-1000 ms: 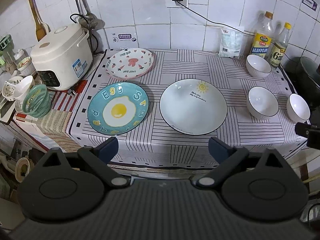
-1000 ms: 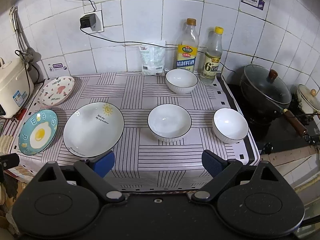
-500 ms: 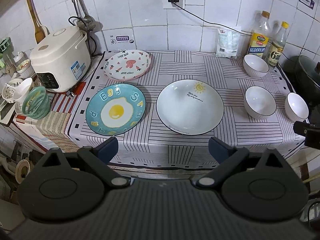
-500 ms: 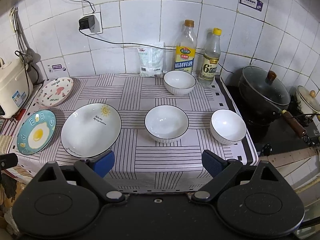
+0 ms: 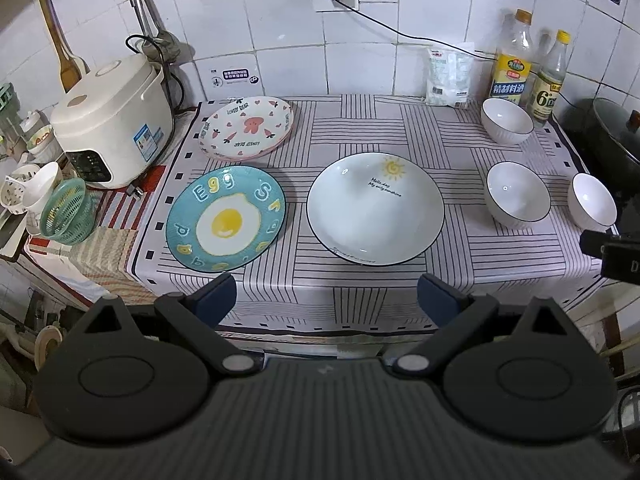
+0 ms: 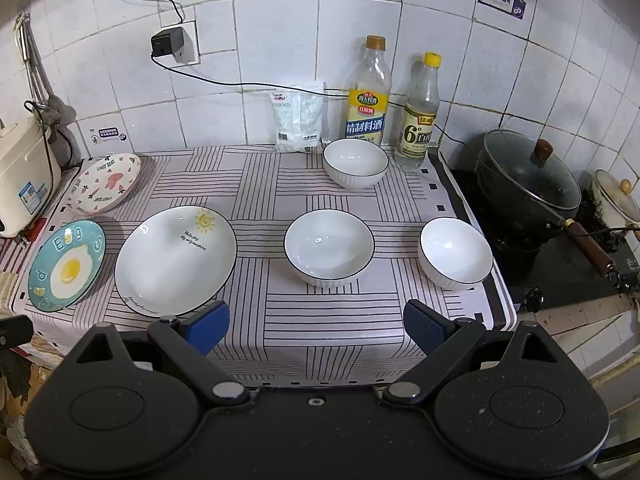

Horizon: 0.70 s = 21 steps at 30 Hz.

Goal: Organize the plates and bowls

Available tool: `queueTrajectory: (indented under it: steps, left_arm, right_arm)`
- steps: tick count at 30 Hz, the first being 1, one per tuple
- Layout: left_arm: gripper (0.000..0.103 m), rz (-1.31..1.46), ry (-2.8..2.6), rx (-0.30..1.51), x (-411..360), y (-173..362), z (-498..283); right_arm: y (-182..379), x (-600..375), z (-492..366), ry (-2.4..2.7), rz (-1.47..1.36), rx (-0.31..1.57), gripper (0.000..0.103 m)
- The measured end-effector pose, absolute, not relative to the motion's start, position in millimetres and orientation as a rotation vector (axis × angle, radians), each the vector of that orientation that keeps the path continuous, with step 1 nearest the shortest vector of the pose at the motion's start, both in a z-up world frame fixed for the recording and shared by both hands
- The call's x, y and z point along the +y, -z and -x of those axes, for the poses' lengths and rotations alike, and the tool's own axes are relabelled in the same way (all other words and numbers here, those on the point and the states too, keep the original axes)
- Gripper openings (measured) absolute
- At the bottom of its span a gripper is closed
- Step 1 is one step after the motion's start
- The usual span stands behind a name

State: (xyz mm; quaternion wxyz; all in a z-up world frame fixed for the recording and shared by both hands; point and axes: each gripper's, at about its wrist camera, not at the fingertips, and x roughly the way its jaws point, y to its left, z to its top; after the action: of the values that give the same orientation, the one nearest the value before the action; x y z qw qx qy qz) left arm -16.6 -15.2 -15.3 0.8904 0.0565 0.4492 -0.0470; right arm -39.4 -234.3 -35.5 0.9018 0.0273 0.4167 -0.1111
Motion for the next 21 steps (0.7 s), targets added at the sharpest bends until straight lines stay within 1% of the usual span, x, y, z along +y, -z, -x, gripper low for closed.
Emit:
queueTrajectory:
  steps: [21]
  left_arm:
    - [0.098, -0.128, 0.080, 0.944, -12.7, 21.1, 8.5]
  right_arm:
    - [39.7, -226.8, 35.8, 0.213, -0.047, 0.852, 0.096]
